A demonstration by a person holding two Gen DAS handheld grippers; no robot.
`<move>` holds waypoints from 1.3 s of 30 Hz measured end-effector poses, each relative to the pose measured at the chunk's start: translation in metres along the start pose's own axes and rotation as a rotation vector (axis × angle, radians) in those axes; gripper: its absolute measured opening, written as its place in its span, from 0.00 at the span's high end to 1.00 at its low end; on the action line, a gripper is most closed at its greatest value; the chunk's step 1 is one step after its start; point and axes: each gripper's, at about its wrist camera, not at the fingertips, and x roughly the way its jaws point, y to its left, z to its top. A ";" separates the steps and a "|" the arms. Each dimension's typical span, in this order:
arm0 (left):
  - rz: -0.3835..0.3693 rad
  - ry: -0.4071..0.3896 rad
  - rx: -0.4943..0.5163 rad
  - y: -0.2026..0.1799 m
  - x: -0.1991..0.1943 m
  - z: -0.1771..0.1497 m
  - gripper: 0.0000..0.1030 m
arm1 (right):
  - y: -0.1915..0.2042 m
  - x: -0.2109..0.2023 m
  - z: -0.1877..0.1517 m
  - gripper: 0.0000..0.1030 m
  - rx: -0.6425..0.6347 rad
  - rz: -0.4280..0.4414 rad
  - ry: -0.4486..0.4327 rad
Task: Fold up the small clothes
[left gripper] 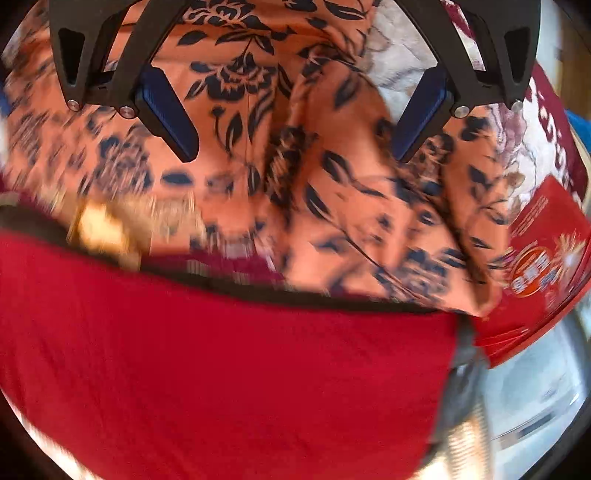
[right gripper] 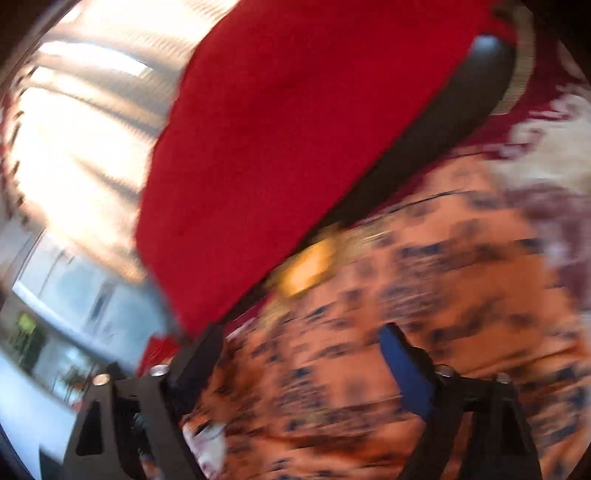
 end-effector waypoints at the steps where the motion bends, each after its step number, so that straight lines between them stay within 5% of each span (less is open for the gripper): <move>1: 0.011 0.042 0.022 -0.007 0.012 -0.002 0.00 | -0.011 0.001 0.003 0.29 0.029 -0.032 0.000; 4: 0.055 0.163 0.084 -0.029 0.047 -0.011 0.00 | -0.049 0.023 0.001 0.45 0.100 -0.177 0.085; 6: 0.079 0.150 0.084 -0.032 0.043 -0.010 0.00 | -0.034 0.021 0.004 0.45 0.016 -0.204 0.075; 9: 0.046 0.028 0.003 -0.017 0.001 -0.008 0.00 | 0.000 0.009 0.003 0.45 -0.079 -0.135 0.037; 11: 0.109 -0.084 -0.082 0.004 -0.031 -0.009 0.00 | 0.019 0.002 0.001 0.44 -0.136 -0.083 0.021; 14: 0.159 -0.149 -0.216 0.047 -0.059 -0.017 0.00 | 0.038 0.001 -0.007 0.30 -0.202 -0.058 0.014; 18: 0.240 -0.139 -0.476 0.127 -0.068 -0.045 0.00 | 0.048 0.004 -0.023 0.30 -0.225 -0.030 0.041; 22: 0.211 -0.080 -0.696 0.188 -0.050 -0.070 0.00 | 0.046 0.012 -0.039 0.30 -0.246 -0.034 0.062; 32: 0.146 -0.015 -0.484 0.187 0.009 -0.046 0.00 | 0.042 0.017 -0.040 0.30 -0.223 -0.043 0.078; 34: 0.137 0.022 -0.463 0.182 0.020 -0.045 0.10 | 0.041 0.016 -0.040 0.30 -0.218 -0.051 0.083; 36: 0.106 0.016 -0.448 0.181 0.023 -0.044 0.66 | 0.040 0.016 -0.039 0.30 -0.221 -0.057 0.086; 38: 0.056 -0.009 -0.439 0.178 0.018 -0.043 0.93 | 0.040 0.015 -0.039 0.30 -0.230 -0.072 0.078; 39: 0.071 -0.037 -0.433 0.177 0.012 -0.043 0.94 | 0.038 0.015 -0.038 0.30 -0.230 -0.082 0.074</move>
